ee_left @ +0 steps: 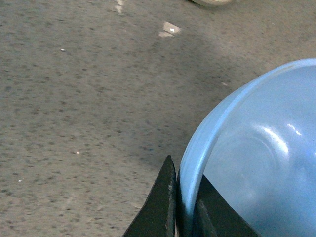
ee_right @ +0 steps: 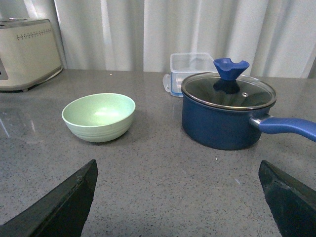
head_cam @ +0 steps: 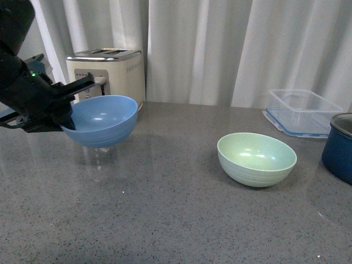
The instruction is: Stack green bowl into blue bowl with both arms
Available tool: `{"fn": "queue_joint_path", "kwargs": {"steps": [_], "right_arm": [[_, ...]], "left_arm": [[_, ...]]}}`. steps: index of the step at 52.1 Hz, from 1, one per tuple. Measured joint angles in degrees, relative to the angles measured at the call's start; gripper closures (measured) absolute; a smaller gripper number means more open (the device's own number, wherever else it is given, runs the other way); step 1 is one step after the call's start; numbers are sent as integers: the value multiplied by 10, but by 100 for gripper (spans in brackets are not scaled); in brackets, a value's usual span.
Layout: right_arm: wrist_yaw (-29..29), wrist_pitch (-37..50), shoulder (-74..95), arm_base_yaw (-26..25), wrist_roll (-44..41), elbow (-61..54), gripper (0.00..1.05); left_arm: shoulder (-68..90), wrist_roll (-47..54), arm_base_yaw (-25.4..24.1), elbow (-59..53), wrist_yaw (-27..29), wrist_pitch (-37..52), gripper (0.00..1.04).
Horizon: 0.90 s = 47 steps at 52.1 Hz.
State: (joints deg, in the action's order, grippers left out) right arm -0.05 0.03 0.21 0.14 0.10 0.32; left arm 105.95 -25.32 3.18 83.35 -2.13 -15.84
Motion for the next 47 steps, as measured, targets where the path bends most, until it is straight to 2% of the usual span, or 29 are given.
{"fn": "queue_joint_path", "kwargs": {"steps": [19, 35, 47], "right_arm": [[0, 0, 0, 0, 0, 0, 10], [0, 0, 0, 0, 0, 0, 10], [0, 0, 0, 0, 0, 0, 10]], "left_arm": [[89, -20, 106, 83, 23, -28, 101], [134, -22, 131, 120, 40, -48, 101], [115, -13, 130, 121, 25, -39, 55]]}}
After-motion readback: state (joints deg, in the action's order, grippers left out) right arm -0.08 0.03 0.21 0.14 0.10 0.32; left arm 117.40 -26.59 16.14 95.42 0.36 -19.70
